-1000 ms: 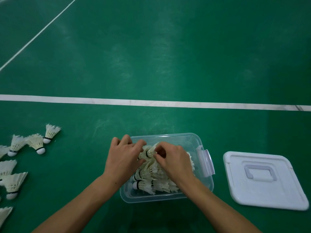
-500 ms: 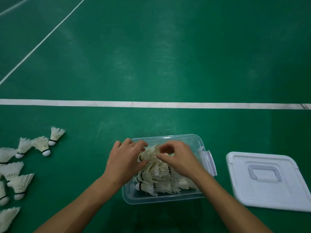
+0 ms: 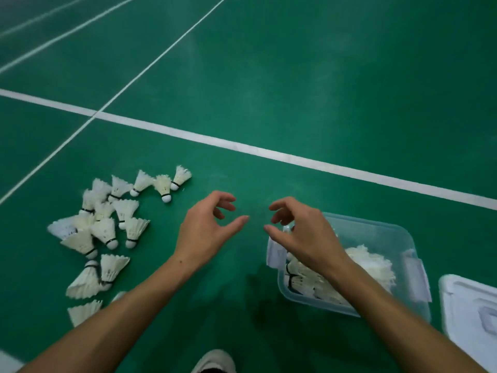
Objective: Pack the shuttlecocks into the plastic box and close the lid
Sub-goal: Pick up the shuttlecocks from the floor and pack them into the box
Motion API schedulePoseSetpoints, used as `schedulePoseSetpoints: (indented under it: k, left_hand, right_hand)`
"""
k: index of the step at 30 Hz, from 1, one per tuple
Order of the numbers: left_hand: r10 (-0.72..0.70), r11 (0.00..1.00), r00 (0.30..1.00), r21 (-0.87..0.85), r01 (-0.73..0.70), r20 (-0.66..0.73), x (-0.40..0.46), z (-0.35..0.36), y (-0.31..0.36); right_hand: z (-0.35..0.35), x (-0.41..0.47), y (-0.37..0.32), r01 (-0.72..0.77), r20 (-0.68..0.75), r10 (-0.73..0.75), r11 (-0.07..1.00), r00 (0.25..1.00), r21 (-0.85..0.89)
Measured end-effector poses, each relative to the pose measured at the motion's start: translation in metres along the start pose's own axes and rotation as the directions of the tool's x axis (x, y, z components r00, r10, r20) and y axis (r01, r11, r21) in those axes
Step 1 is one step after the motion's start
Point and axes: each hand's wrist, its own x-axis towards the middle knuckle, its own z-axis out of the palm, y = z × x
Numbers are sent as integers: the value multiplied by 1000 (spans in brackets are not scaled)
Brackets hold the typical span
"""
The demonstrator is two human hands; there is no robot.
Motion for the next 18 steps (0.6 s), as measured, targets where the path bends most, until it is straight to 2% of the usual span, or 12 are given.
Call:
schedulePoseSetpoints:
  k: [9,13,18]
  left_hand:
    - [-194,981,977,-12,194,-92,-47,-84,-108]
    - [-278,958,948,33,286,-155,-75,-124,-150]
    - [-327,931,931,115,347,-163,-100,-161,-187]
  right_hand:
    - [121,39,-79,167,254,-152,985,955,-38]
    - [172,46,-108,223,362,-193,974,912,-44]
    - [219,44,-137,281,467,-235,959,852,-28]
